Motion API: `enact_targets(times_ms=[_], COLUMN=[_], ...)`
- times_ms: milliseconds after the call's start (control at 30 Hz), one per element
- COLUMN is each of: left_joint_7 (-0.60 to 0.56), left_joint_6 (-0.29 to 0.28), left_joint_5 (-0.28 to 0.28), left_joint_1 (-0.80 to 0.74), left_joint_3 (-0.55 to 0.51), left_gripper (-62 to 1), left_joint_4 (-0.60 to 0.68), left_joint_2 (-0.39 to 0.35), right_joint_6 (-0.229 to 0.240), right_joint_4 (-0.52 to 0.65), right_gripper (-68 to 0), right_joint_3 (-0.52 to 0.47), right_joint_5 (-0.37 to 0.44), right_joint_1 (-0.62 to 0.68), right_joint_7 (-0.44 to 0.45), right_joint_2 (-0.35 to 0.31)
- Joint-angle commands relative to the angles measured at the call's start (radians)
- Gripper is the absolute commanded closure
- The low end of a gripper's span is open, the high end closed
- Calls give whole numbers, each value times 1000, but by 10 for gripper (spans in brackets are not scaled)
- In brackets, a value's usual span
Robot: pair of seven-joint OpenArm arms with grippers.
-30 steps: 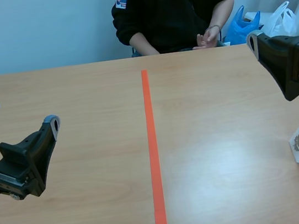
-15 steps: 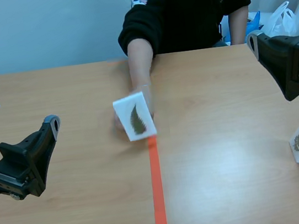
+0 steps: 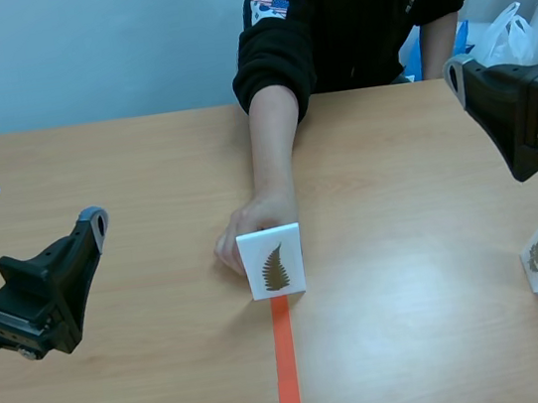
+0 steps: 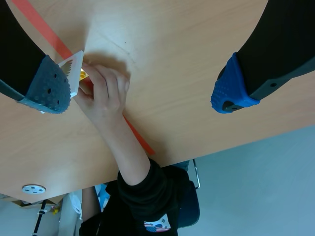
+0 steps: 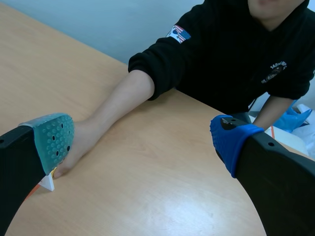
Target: Sort the leaf by its shape. The table is split by an orange tape line. A compound leaf with several leaflets goes to the left side, a simple leaf with one blade goes to the right side. Return to the home posture when a red brick is placed on the table.
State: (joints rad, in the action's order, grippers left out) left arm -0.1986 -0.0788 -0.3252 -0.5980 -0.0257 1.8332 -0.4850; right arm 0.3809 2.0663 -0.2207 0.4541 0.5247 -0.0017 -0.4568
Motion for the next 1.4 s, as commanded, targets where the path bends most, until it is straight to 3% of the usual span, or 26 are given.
enact_targets(times_ms=[0,600,800,1033,1167,1367], left_joint_7=[-18,-18,-18,-18,-18,-18], left_joint_6=[1,1,1,1,1,1], left_joint_5=[-4,-4,-4,-4,-4,-4], left_joint_1=[0,0,0,0,0,0], left_joint_3=[-1,-1,-1,-1,-1,-1], left_gripper=[-613,-613,-613,-613,-613,-613], left_joint_4=[13,13,13,13,13,13], left_joint_2=[5,5,5,5,5,5], right_joint_6=[-6,-6,-6,0,8,10], right_joint_4=[3,-8,-79,-216,-315,-480], right_gripper=[-564,-564,-564,-564,-564,-564], right_joint_3=[-1,-1,-1,10,76,250], right_joint_5=[6,-2,0,3,4,3], right_joint_1=[-12,-11,-12,-31,-94,-243], right_joint_7=[15,-1,1,54,87,102], right_joint_2=[-6,-6,-24,-89,-128,-161])
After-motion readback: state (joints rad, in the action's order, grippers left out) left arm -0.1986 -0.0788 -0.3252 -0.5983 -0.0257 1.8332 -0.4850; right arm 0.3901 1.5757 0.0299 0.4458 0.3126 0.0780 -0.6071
